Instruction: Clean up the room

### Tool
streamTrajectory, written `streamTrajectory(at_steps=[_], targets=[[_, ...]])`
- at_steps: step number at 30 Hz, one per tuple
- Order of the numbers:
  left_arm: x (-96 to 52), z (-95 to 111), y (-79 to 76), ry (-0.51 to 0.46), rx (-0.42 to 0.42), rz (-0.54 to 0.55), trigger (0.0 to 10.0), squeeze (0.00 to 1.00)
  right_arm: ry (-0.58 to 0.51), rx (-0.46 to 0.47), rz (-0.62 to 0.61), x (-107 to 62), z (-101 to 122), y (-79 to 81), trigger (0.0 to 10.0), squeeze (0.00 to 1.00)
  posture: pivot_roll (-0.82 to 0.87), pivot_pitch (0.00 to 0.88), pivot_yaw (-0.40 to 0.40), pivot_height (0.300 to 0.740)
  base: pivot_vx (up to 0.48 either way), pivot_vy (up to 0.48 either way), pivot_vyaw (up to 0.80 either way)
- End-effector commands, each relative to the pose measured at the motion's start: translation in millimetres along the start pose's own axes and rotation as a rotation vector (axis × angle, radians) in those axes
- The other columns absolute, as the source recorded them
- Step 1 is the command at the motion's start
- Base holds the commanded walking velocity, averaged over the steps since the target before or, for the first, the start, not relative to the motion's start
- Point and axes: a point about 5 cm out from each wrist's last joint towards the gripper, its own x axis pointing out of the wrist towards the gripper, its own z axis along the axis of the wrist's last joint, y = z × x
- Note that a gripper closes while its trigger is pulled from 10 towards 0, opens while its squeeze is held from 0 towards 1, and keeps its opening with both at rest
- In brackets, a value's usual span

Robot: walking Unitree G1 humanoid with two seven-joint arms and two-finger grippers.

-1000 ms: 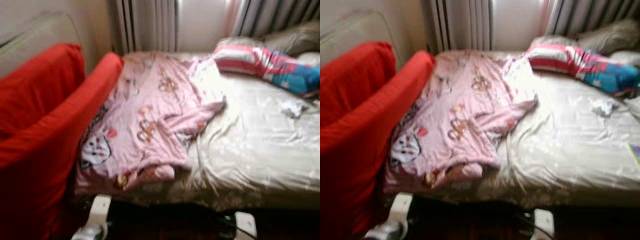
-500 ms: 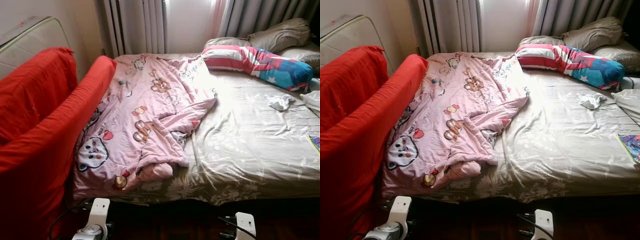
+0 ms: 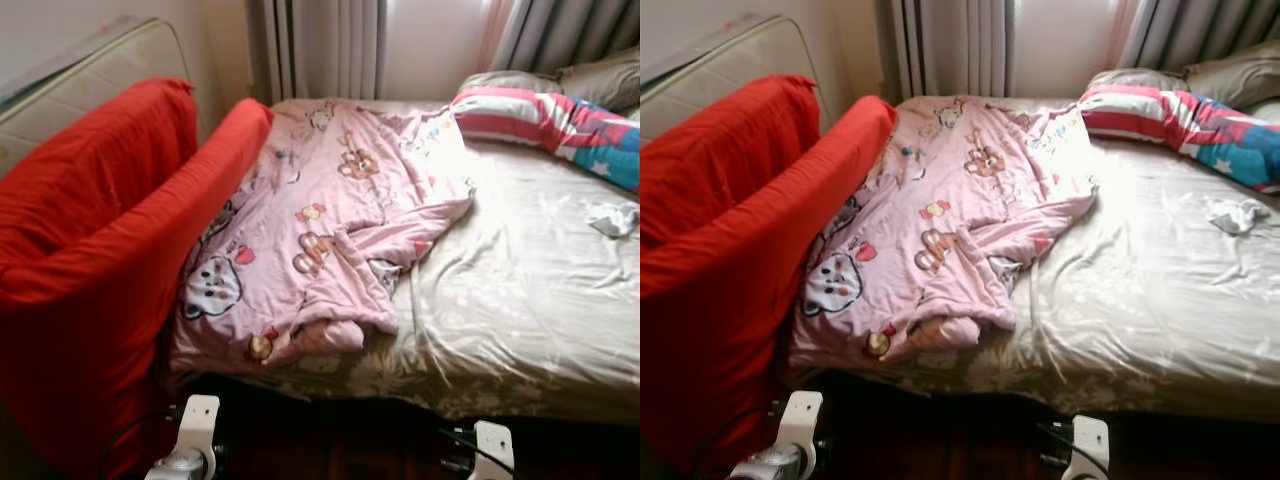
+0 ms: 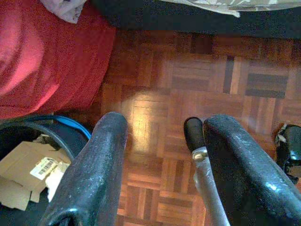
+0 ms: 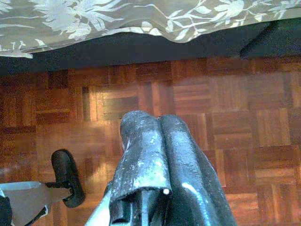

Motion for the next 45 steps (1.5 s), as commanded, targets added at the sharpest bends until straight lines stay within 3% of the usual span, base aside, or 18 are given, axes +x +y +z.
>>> streamTrajectory(at_steps=[1,5,12,18,24,27,45], targets=[[0.0,0.4,1.4,0.004,-0.006,0.000,10.0,0.00,0.008,-0.009,0.003,-0.3,-2.4,0.2,10.0,0.00,-0.11,0.006,0.031,0.740,0.000,0.000,0.00],[0.0,0.5,1.3,0.004,-0.009,0.000,10.0,0.00,-0.002,-0.055,0.014,-0.2,-0.1,0.3,10.0,0.00,-0.11,0.009,0.030,0.740,0.000,0.000,0.32],[0.0,0.8,1.2,0.002,-0.011,0.002,10.0,0.00,0.008,-0.026,0.012,-0.3,-1.6,0.2,10.0,0.00,-0.11,0.013,0.028,0.740,0.070,0.000,0.46],[0.1,1.0,0.9,0.002,-0.013,-0.001,10.0,0.00,0.016,-0.099,0.038,0.0,-0.2,1.1,10.0,0.00,-0.11,0.018,0.027,0.740,0.253,0.000,0.00],[0.1,1.1,0.7,0.002,-0.013,-0.003,10.0,0.00,0.015,-0.142,0.037,0.1,1.1,0.7,10.0,0.00,-0.11,0.019,0.026,0.740,0.257,0.000,0.74],[0.1,1.4,0.7,0.002,-0.014,-0.003,10.0,0.00,0.011,-0.096,0.024,0.0,0.5,0.2,10.0,0.00,-0.11,0.021,0.026,0.740,0.265,0.000,0.19],[0.1,2.4,0.6,-0.011,-0.023,-0.005,10.0,0.00,-0.012,-0.093,0.029,0.0,2.6,0.8,10.0,0.00,-0.11,0.023,0.028,0.740,0.192,0.000,0.00]])
